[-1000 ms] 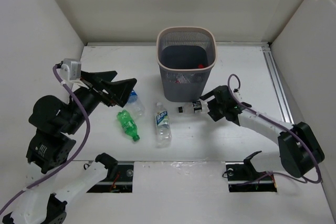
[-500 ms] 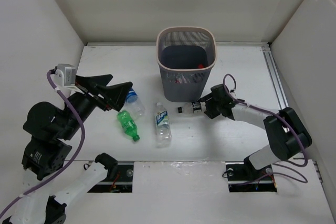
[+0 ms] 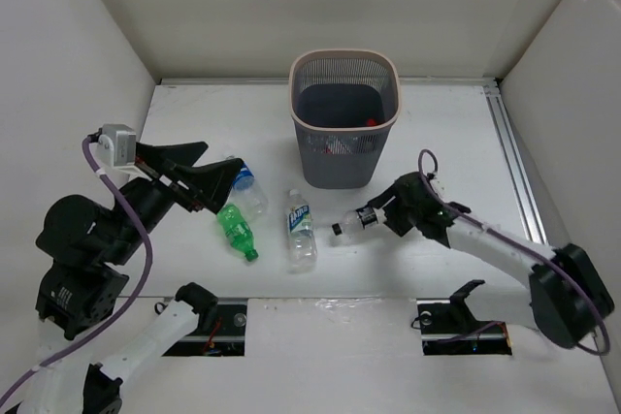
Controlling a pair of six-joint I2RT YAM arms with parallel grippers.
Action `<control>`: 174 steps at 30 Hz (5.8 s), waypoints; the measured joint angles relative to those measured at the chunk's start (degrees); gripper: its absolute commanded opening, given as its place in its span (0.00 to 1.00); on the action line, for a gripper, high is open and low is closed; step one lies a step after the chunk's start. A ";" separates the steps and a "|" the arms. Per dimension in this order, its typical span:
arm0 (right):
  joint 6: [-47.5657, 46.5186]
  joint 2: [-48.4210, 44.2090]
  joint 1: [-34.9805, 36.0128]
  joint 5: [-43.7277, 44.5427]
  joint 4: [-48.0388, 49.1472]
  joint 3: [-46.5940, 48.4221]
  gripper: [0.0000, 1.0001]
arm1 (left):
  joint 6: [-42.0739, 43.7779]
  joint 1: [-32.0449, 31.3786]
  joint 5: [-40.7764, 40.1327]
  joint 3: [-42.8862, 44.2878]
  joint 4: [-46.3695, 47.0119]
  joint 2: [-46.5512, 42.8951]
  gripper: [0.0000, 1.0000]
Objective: Put the plastic bottles in the bin
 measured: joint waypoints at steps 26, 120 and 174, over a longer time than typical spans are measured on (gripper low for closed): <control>-46.88 -28.24 17.25 -9.40 4.94 29.51 0.00 | -3.37 0.00 48.37 -10.75 28.04 15.63 1.00; -47.93 -35.91 24.70 15.17 -21.31 30.97 1.00 | -17.16 22.60 -4.13 -16.52 7.21 60.52 1.00; -54.55 8.81 31.41 -15.67 12.13 51.45 1.00 | -19.78 19.89 37.35 1.14 20.17 19.69 0.00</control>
